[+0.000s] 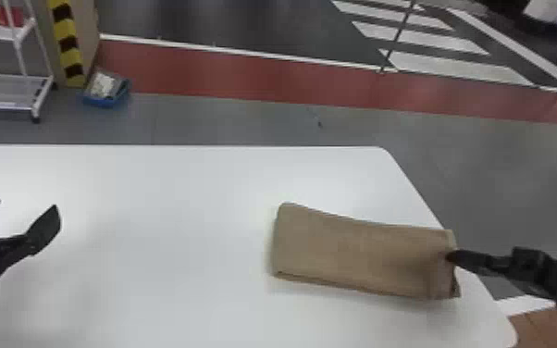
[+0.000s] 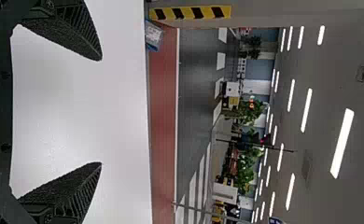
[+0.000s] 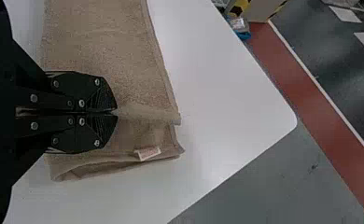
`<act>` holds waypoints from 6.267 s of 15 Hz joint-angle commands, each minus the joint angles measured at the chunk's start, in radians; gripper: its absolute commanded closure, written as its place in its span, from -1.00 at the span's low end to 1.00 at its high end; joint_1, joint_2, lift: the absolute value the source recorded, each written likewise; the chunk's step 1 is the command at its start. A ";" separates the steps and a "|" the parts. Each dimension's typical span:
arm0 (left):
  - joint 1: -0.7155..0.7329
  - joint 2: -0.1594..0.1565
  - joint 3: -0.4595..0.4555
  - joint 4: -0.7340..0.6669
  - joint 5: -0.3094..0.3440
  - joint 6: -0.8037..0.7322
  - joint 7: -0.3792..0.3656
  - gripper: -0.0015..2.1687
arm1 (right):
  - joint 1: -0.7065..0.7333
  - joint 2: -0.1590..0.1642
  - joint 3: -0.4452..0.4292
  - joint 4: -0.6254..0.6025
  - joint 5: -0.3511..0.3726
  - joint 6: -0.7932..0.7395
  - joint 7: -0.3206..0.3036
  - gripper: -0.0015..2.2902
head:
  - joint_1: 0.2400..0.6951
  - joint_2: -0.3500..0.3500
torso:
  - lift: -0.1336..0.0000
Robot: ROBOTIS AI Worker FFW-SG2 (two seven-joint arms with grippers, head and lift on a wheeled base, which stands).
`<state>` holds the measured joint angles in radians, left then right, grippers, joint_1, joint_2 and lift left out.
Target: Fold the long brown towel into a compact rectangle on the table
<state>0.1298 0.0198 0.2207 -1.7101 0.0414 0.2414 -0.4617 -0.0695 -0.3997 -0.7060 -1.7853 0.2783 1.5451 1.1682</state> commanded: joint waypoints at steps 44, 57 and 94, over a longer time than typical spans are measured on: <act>0.008 0.005 0.009 0.006 -0.009 0.000 -0.006 -0.93 | -0.095 -0.010 -0.084 -0.091 -0.177 0.027 -0.062 0.29 | 1.00 -0.91 | -0.85; 0.011 0.008 0.035 0.010 -0.009 -0.003 -0.014 -0.93 | -0.105 0.167 0.240 -0.194 -0.071 0.027 -0.071 0.29 | 1.00 -0.33 | -0.85; 0.017 0.009 0.046 -0.006 -0.005 0.000 -0.028 -0.93 | 0.094 0.291 0.594 -0.370 -0.017 -0.070 0.097 -0.94 | 1.00 0.52 | -0.85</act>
<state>0.1504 0.0291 0.2704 -1.7188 0.0376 0.2416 -0.4903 0.0249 -0.1160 -0.0878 -2.1558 0.2640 1.4991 1.2672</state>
